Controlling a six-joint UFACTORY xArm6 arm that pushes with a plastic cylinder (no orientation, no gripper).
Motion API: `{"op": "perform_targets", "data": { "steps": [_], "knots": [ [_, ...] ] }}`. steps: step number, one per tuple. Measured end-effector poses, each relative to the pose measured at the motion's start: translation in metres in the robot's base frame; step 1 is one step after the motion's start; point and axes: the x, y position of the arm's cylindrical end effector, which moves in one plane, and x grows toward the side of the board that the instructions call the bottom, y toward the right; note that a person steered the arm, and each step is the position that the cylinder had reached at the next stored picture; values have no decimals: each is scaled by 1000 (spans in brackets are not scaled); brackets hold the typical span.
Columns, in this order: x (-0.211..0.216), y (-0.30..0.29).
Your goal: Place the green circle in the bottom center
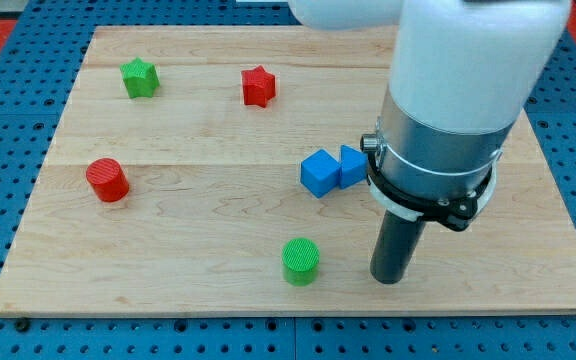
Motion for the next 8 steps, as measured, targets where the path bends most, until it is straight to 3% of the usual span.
{"op": "perform_targets", "data": {
  "steps": [3, 4, 6, 8],
  "knots": [
    [-7, -63],
    [-54, -52],
    [-99, -160],
    [-234, -211]
  ]
}}
